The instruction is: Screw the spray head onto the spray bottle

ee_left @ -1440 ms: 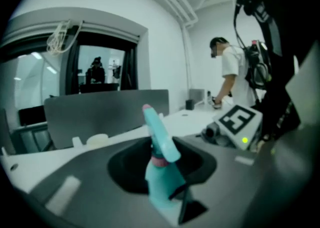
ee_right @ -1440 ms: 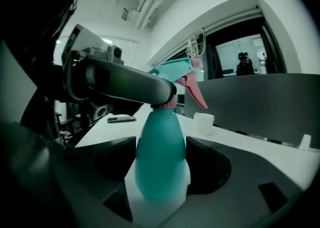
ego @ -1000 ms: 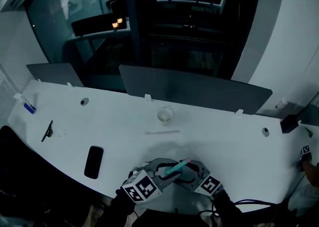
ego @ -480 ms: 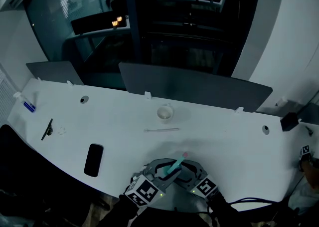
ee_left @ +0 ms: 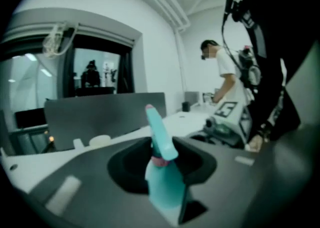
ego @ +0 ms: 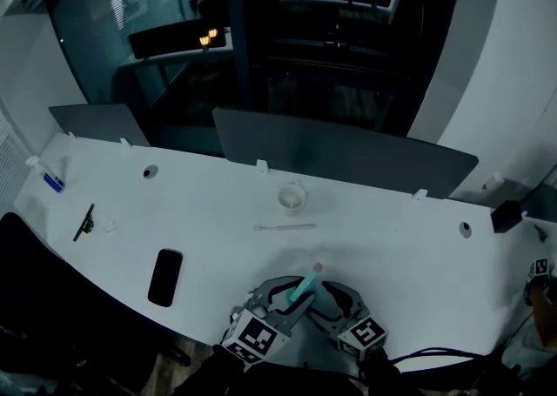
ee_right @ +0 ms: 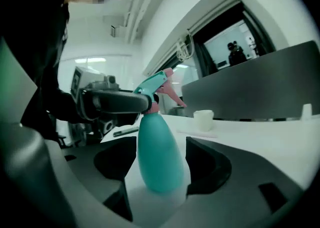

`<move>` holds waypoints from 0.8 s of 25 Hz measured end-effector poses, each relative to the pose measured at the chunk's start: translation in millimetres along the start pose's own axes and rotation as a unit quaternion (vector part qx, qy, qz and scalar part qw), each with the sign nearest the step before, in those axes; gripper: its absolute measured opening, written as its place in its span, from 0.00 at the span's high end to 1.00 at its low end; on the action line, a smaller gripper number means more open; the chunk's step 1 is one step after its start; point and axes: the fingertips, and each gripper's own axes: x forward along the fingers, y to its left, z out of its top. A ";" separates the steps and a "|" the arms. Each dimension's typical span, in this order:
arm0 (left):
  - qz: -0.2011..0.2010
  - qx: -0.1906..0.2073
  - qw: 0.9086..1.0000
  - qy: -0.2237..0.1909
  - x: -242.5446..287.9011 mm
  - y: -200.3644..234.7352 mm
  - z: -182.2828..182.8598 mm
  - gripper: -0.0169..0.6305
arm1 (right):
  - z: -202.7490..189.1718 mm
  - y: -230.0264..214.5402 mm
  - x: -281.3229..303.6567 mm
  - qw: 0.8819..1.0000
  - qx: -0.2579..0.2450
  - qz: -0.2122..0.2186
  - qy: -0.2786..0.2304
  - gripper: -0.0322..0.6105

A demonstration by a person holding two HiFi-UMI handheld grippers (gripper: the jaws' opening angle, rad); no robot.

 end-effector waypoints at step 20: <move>-0.144 0.017 0.989 -0.006 -13.4 -12.2 -5.3 0.77 | -23.5 26.2 21.1 0.961 -0.068 0.242 0.114 0.47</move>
